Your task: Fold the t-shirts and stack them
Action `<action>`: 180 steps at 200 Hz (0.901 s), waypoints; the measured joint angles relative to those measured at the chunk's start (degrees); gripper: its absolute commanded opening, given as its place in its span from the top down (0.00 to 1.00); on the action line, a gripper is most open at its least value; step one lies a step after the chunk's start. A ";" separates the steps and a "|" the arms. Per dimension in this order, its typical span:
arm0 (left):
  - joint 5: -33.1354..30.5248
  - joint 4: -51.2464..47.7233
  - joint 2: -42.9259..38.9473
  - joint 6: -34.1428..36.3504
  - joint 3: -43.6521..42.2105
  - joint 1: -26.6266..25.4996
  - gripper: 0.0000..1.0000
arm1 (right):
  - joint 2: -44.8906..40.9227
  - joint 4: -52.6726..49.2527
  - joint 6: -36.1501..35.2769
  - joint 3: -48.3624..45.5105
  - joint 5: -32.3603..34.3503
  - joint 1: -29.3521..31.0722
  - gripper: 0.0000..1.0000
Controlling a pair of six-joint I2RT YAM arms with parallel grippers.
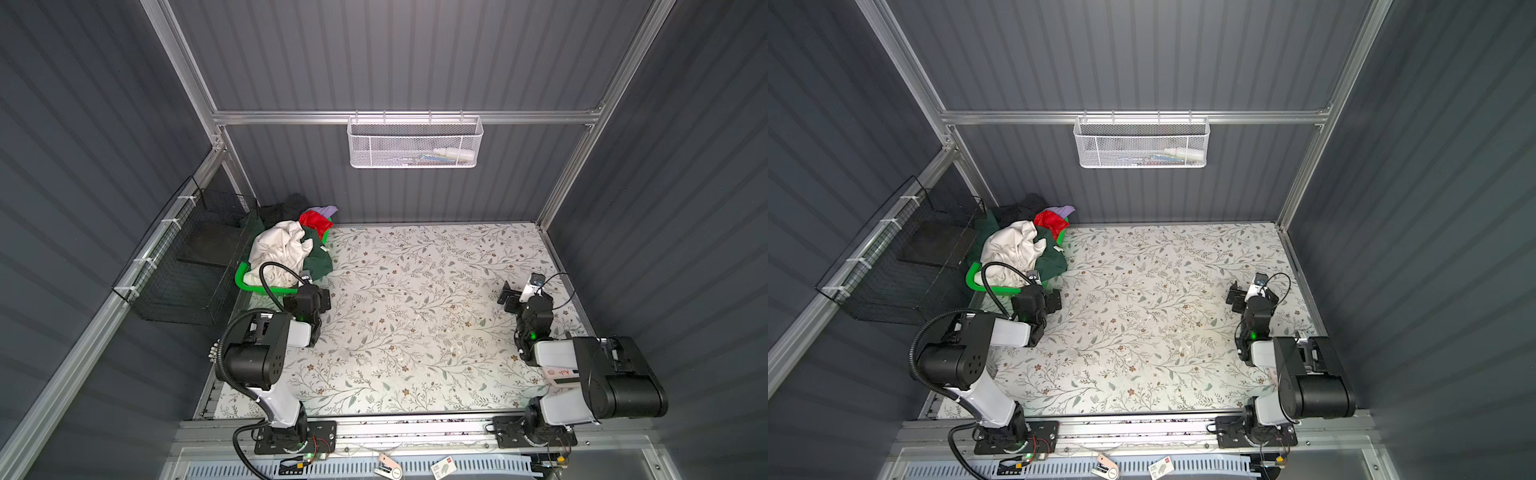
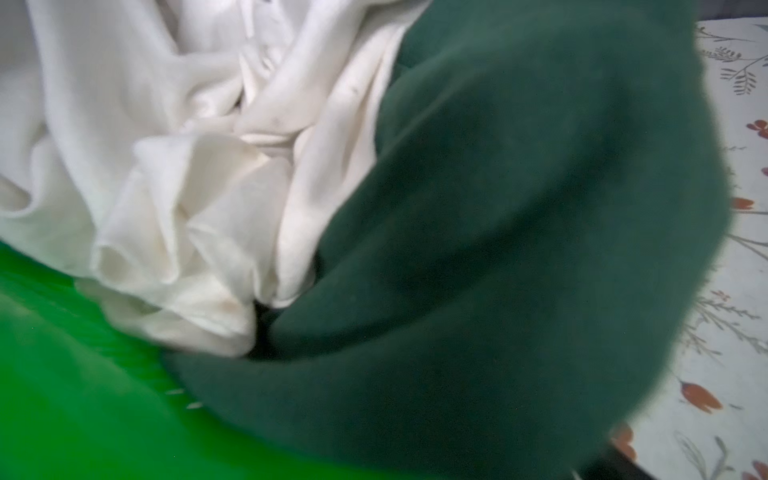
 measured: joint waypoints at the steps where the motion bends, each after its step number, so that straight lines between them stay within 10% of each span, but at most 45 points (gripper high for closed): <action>1: 0.00 0.00 0.00 0.00 0.00 0.00 0.00 | 0.00 0.00 0.00 0.00 0.00 0.00 0.01; 70: 0.09 -3.54 0.20 0.02 2.01 0.00 0.00 | 0.00 -1.73 0.72 0.72 -2.60 -1.92 0.01; 110: -1.18 -29.09 14.49 -3.23 28.96 -0.09 0.00 | 0.00 -1.88 0.90 0.76 -3.04 -1.95 0.01; 146: 2.47 -17.22 -1.44 -1.01 4.94 0.44 0.00 | 0.00 -1.95 0.92 0.85 -3.26 -1.95 0.01; 180: 2.71 -11.56 -4.02 -0.26 2.89 0.63 0.00 | 0.00 -1.92 0.90 0.87 -3.23 -1.95 0.01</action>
